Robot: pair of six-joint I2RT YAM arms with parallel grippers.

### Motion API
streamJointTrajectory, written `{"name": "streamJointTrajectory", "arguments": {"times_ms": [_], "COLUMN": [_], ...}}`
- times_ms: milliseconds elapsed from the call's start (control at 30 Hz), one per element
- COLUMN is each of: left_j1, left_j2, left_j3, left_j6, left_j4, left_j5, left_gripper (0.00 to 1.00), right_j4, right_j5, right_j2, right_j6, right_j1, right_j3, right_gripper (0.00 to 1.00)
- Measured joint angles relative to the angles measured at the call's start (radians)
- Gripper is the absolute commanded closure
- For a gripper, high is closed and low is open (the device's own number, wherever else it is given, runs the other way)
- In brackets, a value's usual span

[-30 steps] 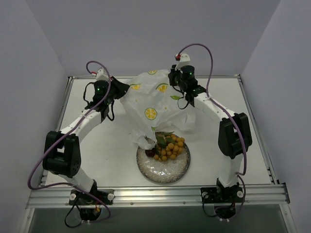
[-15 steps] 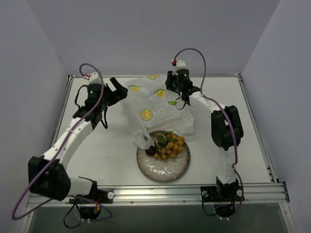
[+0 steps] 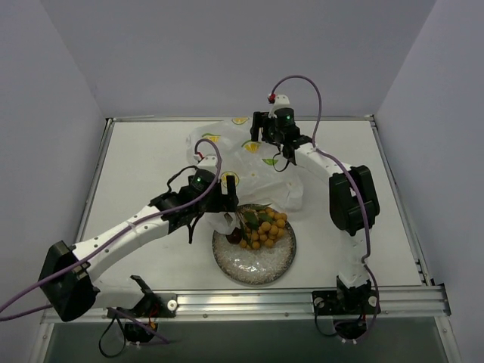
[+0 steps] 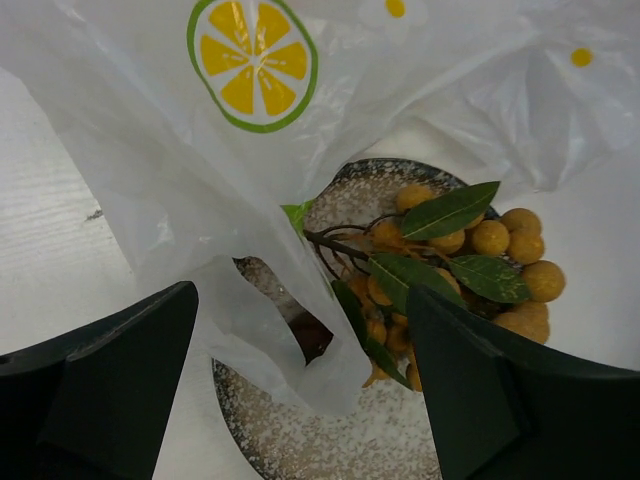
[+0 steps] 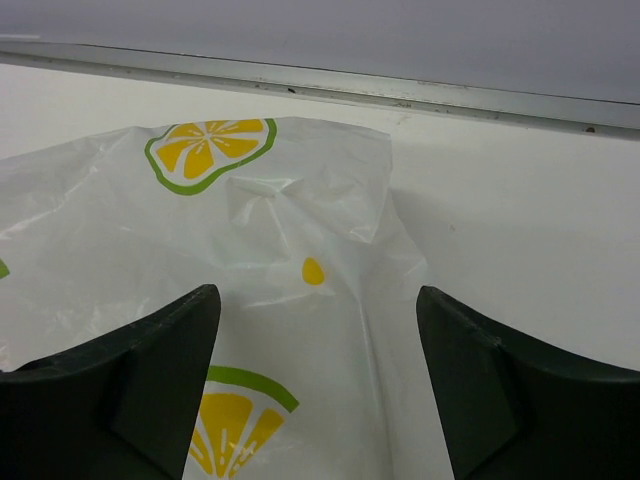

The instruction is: Take the fake fruits out of the plastic bag

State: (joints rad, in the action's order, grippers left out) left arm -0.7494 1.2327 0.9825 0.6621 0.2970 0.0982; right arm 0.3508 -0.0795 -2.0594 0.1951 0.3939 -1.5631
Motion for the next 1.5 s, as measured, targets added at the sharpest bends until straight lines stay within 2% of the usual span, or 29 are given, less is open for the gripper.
{"name": "streamJointTrajectory", "arguments": {"times_ms": [33, 100, 133, 167, 267, 333, 400, 433, 500, 600, 633, 667, 700, 800, 933, 1033, 1267, 1500], "left_j1": [-0.008, -0.011, -0.012, -0.014, -0.023, -0.031, -0.035, -0.036, -0.036, -0.036, -0.036, -0.035, -0.033, -0.025, 0.007, 0.061, 0.194, 0.255], "left_j2": [0.021, 0.052, 0.066, 0.076, 0.098, 0.111, 0.125, 0.129, 0.131, 0.111, 0.099, 0.082, 0.063, 0.011, -0.047, -0.072, -0.085, -0.087], "left_j3": [-0.002, -0.005, -0.006, -0.006, -0.006, -0.006, -0.007, -0.010, -0.023, -0.069, -0.089, -0.114, -0.135, -0.177, -0.212, -0.233, -0.242, -0.241], "left_j6": [0.000, 0.002, 0.000, 0.000, -0.004, -0.003, -0.002, 0.000, 0.004, 0.007, 0.013, 0.021, 0.028, 0.052, 0.092, 0.125, 0.158, 0.180], "left_j4": [0.004, 0.010, 0.011, 0.010, 0.003, -0.009, -0.023, -0.034, -0.057, -0.114, -0.134, -0.161, -0.186, -0.257, -0.368, -0.432, -0.487, -0.520], "left_j5": [0.008, 0.025, 0.035, 0.042, 0.066, 0.076, 0.083, 0.084, 0.089, 0.090, 0.090, 0.087, 0.083, 0.068, 0.032, -0.018, -0.169, -0.291], "left_gripper": [0.19, 0.32, 0.38, 0.49, 0.52, 0.59, 0.72, 0.87, 0.97, 0.98, 0.98, 0.98, 0.98, 0.98, 0.98, 0.98, 0.97, 0.98], "right_j4": [-0.005, -0.013, -0.018, -0.019, -0.021, -0.018, -0.019, -0.019, -0.019, -0.006, 0.009, 0.031, 0.052, 0.103, 0.164, 0.183, 0.198, 0.251], "right_j5": [0.003, 0.006, 0.006, 0.006, 0.007, 0.010, 0.013, 0.013, 0.015, 0.014, 0.011, 0.010, 0.010, 0.005, 0.016, 0.022, 0.105, 0.151], "right_j2": [0.004, 0.024, 0.037, 0.051, 0.098, 0.133, 0.178, 0.205, 0.268, 0.395, 0.446, 0.500, 0.571, 0.722, 0.846, 0.867, 0.786, 0.640], "right_j6": [0.000, 0.000, 0.000, 0.000, 0.001, 0.003, 0.007, 0.010, 0.017, 0.042, 0.053, 0.062, 0.080, 0.115, 0.129, 0.129, 0.130, 0.130], "right_j1": [0.000, 0.000, 0.000, 0.000, 0.001, 0.002, 0.005, 0.007, 0.014, 0.035, 0.048, 0.064, 0.092, 0.189, 0.342, 0.402, 0.440, 0.452], "right_j3": [0.002, 0.015, 0.022, 0.031, 0.054, 0.074, 0.111, 0.136, 0.197, 0.337, 0.394, 0.462, 0.541, 0.695, 0.827, 0.876, 0.885, 0.885], "right_gripper": [0.22, 0.22, 0.22, 0.22, 0.20, 0.15, 0.13, 0.12, 0.16, 0.35, 0.47, 0.54, 0.66, 0.85, 0.88, 0.88, 0.88, 0.88]}}
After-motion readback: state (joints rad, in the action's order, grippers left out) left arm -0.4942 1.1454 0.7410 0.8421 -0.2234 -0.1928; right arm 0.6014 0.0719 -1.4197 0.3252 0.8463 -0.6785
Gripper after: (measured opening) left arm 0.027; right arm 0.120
